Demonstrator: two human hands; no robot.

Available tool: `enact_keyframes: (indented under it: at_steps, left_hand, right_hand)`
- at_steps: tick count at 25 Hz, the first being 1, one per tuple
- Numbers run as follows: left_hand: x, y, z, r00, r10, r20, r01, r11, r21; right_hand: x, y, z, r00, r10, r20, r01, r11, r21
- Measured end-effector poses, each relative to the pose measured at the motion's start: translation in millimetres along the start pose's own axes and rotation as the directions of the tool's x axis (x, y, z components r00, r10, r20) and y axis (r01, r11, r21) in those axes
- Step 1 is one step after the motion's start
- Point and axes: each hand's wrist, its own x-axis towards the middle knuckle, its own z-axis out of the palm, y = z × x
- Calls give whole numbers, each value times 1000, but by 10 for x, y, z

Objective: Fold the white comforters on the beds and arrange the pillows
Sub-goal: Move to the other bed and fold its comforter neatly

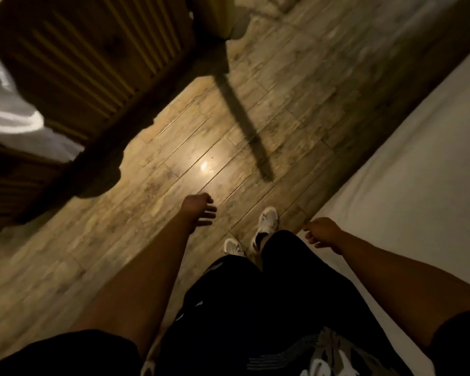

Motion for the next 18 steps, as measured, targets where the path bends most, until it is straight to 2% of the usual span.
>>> enact_keyframes:
  at_steps: [5, 9, 12, 15, 18]
  left_hand:
    - [317, 1684, 732, 985, 135, 104, -144, 986, 86]
    - [531, 2449, 1355, 985, 119, 129, -151, 948, 280]
    - [709, 2821, 1645, 991, 14, 132, -62, 928, 367]
    - [898, 3180, 1802, 988, -110, 112, 49, 895, 444]
    - [1135, 3664, 2022, 988, -126, 89, 57, 833, 551]
  right_hand:
    - [443, -188, -782, 996, 74, -40, -60, 962, 267]
    - [634, -704, -1425, 996, 85, 16, -85, 929, 361]
    - [717, -1314, -2111, 999, 13, -49, 9, 907, 421]
    - [752, -1995, -2911, 985, -87, -151, 157, 817, 555]
    - [897, -2585, -3657, 949, -149, -276, 292, 746, 599]
